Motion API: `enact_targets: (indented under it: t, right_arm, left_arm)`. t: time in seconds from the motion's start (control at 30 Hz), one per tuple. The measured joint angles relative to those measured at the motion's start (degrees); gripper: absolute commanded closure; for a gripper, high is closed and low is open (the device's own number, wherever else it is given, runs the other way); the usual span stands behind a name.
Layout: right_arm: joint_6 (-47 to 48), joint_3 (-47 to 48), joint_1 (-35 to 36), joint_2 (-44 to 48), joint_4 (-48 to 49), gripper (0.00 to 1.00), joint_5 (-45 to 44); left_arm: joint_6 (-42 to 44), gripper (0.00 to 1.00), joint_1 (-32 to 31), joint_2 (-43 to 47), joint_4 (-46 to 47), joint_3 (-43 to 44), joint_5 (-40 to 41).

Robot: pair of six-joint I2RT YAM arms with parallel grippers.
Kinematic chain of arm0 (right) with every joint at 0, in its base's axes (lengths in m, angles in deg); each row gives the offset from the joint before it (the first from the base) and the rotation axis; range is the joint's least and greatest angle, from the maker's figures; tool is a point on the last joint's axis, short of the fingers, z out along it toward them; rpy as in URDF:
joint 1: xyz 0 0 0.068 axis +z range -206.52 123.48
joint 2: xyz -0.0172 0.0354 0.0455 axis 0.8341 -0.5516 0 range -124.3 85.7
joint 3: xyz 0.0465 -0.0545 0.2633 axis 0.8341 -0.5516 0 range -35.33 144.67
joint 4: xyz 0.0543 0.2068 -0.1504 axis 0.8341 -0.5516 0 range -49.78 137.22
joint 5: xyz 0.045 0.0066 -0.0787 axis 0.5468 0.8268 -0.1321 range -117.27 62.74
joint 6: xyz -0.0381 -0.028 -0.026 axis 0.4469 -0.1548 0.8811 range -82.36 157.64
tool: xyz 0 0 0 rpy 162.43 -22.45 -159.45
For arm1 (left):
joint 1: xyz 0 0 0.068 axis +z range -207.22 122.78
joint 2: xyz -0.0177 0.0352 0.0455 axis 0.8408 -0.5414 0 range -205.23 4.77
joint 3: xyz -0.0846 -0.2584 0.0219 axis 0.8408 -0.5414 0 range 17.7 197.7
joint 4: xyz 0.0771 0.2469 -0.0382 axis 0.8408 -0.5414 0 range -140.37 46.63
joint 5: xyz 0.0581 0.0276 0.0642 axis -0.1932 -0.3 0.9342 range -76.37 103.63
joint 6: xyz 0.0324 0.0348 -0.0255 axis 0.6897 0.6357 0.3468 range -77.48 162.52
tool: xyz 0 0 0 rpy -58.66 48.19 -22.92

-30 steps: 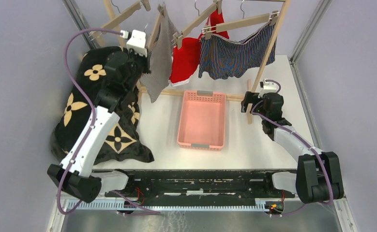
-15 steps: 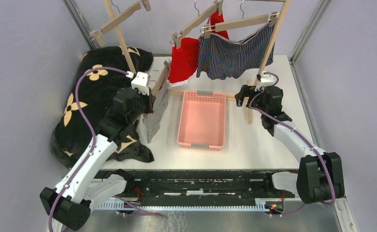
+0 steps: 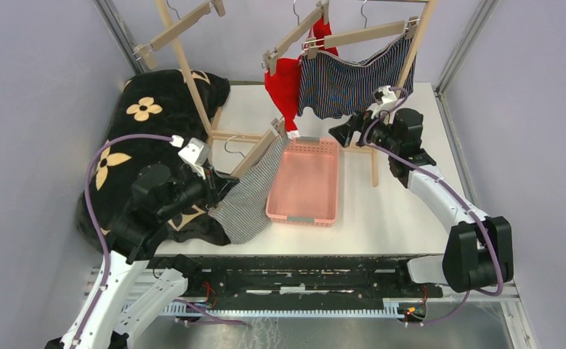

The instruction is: Remove the underwear clipped to the hanger

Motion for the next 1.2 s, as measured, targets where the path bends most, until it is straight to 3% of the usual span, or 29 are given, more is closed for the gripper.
enact_targets:
  t: [0.4, 0.6, 0.77, 1.0, 1.2]
  right_arm:
    - [-9.2, 7.6, 3.9, -2.6, 9.9, 0.00, 21.4]
    - [-14.6, 8.0, 7.2, -2.5, 17.3, 0.00, 29.3]
    - [-15.0, 8.0, 10.1, -0.6, 18.5, 0.00, 32.9]
    - [-13.6, 8.9, 13.2, 1.7, 18.5, 0.00, 35.0]
    - [-13.5, 10.4, 15.4, 1.4, 18.7, 0.00, 35.6]
  left_arm:
    - [0.1, 0.97, 0.0, 0.6, -11.2, 2.2, -10.6]
    - [0.1, 0.97, 0.0, 0.6, -12.1, 4.3, -13.9]
    - [0.1, 0.97, 0.0, 0.0, -12.0, 5.7, -17.0]
    - [1.1, 0.97, 0.0, -1.7, -10.9, 14.8, -18.0]
    - [1.9, 0.97, 0.0, -2.3, -10.4, 14.5, -19.0]
